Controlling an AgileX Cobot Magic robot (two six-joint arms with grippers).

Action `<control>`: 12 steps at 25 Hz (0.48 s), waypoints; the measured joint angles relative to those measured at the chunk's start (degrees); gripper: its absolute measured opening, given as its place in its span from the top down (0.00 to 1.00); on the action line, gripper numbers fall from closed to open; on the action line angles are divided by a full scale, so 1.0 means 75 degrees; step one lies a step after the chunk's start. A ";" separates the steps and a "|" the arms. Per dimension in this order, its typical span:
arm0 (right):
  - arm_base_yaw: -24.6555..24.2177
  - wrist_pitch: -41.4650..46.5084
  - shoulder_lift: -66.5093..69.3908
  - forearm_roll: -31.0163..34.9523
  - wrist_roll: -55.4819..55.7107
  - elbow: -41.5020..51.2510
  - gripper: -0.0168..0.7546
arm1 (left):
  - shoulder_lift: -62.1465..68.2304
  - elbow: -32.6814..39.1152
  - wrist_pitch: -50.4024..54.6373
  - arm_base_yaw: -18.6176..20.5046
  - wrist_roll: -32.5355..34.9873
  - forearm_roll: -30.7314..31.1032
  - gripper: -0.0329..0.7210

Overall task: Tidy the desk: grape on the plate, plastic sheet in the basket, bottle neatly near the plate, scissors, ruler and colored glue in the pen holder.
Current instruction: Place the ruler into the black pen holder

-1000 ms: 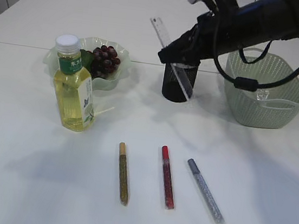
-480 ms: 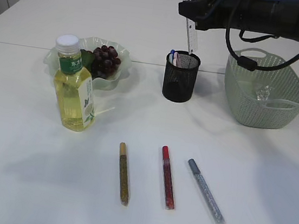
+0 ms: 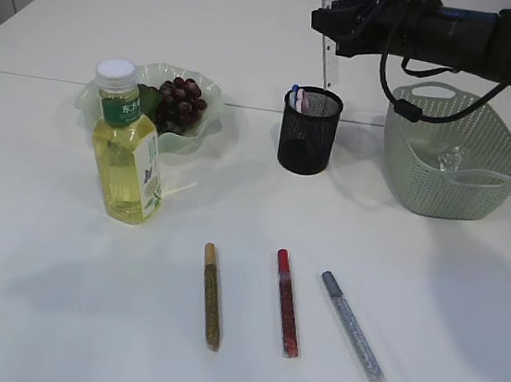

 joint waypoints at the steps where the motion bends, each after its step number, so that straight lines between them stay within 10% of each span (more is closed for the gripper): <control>1: 0.0000 0.0042 0.0145 0.0000 0.0000 -0.0120 0.59 | 0.0000 0.0000 0.0000 0.0000 0.0000 0.0000 0.56; 12: 0.0000 0.0075 0.1103 0.0000 0.0000 -0.0521 0.59 | 0.0000 0.0000 0.0023 0.0000 0.0000 0.0000 0.56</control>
